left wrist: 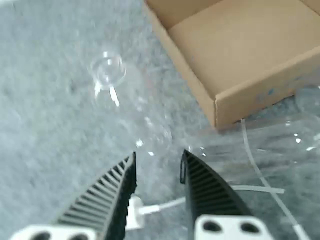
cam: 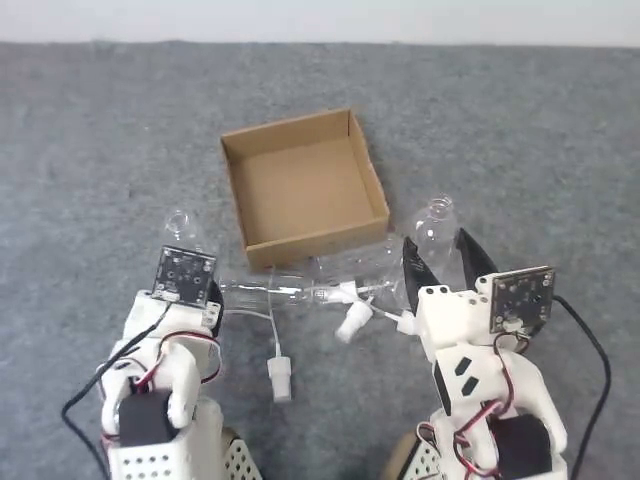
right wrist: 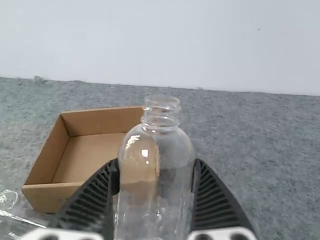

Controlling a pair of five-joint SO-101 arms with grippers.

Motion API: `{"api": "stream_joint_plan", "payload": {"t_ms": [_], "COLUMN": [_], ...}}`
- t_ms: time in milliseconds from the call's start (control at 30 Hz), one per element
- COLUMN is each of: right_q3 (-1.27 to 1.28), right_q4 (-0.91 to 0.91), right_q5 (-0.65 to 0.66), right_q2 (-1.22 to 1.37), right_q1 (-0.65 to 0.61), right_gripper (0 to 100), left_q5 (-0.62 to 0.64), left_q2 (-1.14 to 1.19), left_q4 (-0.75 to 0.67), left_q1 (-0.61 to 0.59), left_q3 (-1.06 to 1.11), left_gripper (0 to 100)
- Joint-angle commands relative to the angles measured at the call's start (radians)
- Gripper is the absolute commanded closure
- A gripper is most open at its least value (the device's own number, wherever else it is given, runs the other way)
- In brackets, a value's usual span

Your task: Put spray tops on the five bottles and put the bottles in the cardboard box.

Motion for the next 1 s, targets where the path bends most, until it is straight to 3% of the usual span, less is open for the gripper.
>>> {"api": "stream_joint_plan", "payload": {"t_ms": [0, 100, 367, 633, 967], "right_q3": [-0.002, -0.002, -0.002, -0.002, -0.002], "right_q4": [-0.035, -0.035, -0.036, -0.036, -0.036], "right_q5": [0.018, 0.018, 0.018, 0.018, 0.018], "right_q2": [0.001, 0.001, 0.001, 0.001, 0.001], "right_q1": [0.016, 0.018, 0.019, 0.015, 0.013], "right_gripper": [98.9, 98.9, 98.9, 98.9, 98.9], "left_q5": [-0.175, -0.261, -0.295, -0.307, 0.071], "left_q2": [-0.023, -0.023, -0.006, 0.304, 0.605], "left_q4": [0.005, 0.008, 0.049, 0.130, 0.207], "left_q1": [-0.002, -0.002, -0.066, -0.158, -0.258], "left_q3": [-0.131, -0.177, -0.245, -0.443, -0.575], "left_gripper": [86, 86, 86, 86, 86]}}
